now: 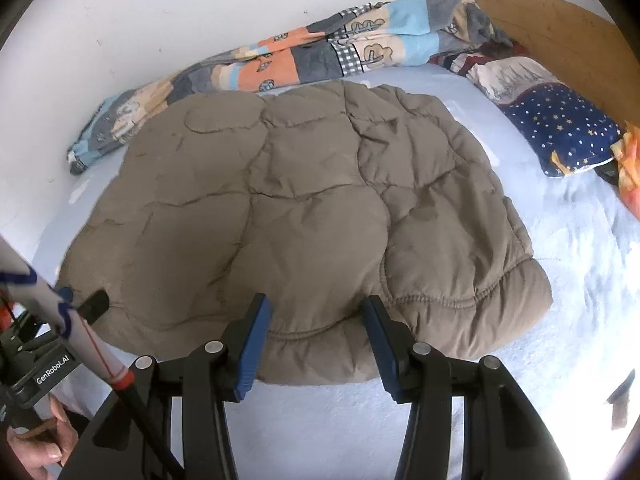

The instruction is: Fold large clothes

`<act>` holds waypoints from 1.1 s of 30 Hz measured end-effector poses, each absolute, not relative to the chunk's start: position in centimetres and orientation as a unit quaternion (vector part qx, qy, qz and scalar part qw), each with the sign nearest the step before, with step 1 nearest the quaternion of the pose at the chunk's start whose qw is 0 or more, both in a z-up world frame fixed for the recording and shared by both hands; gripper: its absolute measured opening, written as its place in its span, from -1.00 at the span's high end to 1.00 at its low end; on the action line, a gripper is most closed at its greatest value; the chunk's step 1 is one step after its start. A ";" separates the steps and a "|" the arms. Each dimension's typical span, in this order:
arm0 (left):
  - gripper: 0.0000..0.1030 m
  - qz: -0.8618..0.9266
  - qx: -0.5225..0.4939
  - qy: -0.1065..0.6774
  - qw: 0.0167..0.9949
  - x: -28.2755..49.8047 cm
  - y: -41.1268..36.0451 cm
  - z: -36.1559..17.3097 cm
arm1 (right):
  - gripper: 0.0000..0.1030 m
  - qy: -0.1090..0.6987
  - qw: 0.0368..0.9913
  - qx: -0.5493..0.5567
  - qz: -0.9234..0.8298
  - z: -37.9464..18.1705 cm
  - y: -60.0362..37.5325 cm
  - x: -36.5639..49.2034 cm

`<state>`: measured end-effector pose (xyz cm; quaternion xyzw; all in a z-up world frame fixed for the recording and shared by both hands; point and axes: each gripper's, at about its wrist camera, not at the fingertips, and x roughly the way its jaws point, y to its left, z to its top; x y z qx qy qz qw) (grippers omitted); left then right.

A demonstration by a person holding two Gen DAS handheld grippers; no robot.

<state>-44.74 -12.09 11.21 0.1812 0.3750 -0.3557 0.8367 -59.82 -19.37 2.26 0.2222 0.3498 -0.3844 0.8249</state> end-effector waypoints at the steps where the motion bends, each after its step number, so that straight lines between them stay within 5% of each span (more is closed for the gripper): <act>1: -0.56 -0.354 0.186 0.373 0.837 -44.7 -12.3 11.0 | -0.06 0.356 0.822 0.219 -0.386 1.9 -19.5 -59.5; 7: -0.63 -0.344 0.210 0.367 0.838 -44.8 -13.2 9.8 | -0.22 0.392 0.808 0.194 -0.396 0.2 -19.6 -57.4; 33: -0.70 -0.348 0.221 0.358 0.838 -45.0 -13.4 9.3 | -0.28 0.405 0.802 0.196 -0.391 -1.2 -19.9 -56.7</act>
